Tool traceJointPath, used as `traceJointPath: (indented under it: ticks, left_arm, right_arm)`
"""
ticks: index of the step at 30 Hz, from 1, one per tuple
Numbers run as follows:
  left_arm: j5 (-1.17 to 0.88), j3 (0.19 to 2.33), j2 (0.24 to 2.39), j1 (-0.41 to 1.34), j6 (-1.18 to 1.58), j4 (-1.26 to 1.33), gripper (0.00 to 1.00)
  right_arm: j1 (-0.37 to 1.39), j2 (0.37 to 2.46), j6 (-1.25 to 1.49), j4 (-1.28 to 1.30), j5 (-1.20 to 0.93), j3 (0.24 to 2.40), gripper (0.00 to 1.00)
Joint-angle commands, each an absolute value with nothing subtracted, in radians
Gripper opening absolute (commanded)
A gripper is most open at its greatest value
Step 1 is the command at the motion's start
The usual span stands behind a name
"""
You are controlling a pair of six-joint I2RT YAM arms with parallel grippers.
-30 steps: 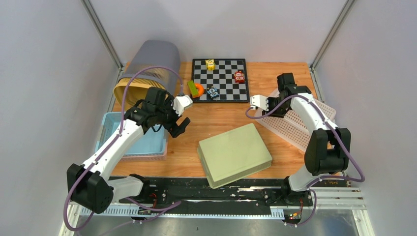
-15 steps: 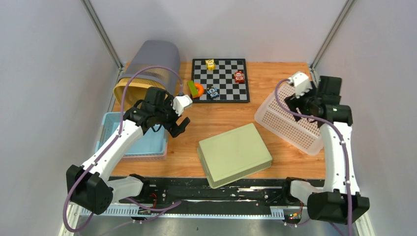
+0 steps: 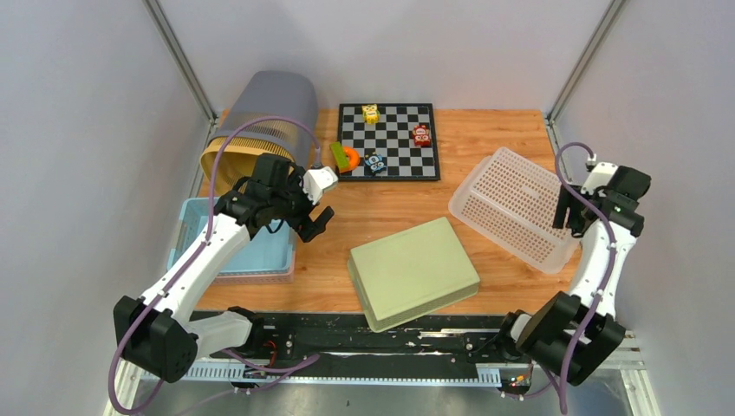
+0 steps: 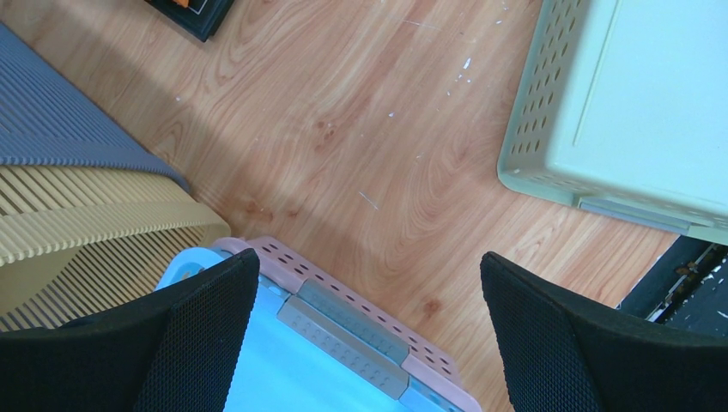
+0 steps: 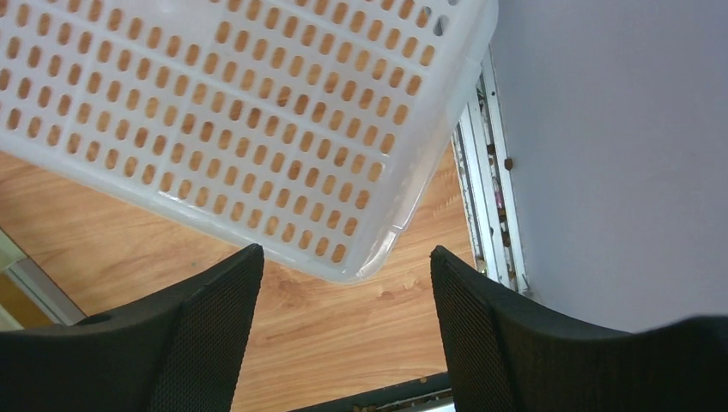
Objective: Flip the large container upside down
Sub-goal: Move the container to the corner of the board.
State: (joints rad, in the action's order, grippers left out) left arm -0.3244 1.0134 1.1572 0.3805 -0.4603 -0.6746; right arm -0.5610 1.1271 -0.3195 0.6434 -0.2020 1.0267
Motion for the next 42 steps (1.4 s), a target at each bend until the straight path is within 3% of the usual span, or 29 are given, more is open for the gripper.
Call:
traceJointPath:
  ticks: [1,20,30,42]
  left_arm:
    - [-0.331,0.999,1.150,0.383,-0.466,-0.656,1.00]
    - [-0.327,1.002,1.163,0.383,-0.464,-0.655,1.00]
    - [-0.316,1.005,1.178,0.383,-0.462,-0.660,1.00]
    - [-0.310,1.003,1.184,0.383,-0.466,-0.657,1.00]
  right_arm:
    - [-0.680,1.194,-0.261,0.591,-0.331,1.008,0.73]
    - [-0.713,1.570,-0.191,0.445,-0.455,1.126,0.73]
    - [-0.571,1.802,-0.259,0.449,-0.365,1.349,0.75]
    - [-0.429,1.937,-0.463,0.434,-0.340,1.497,0.79]
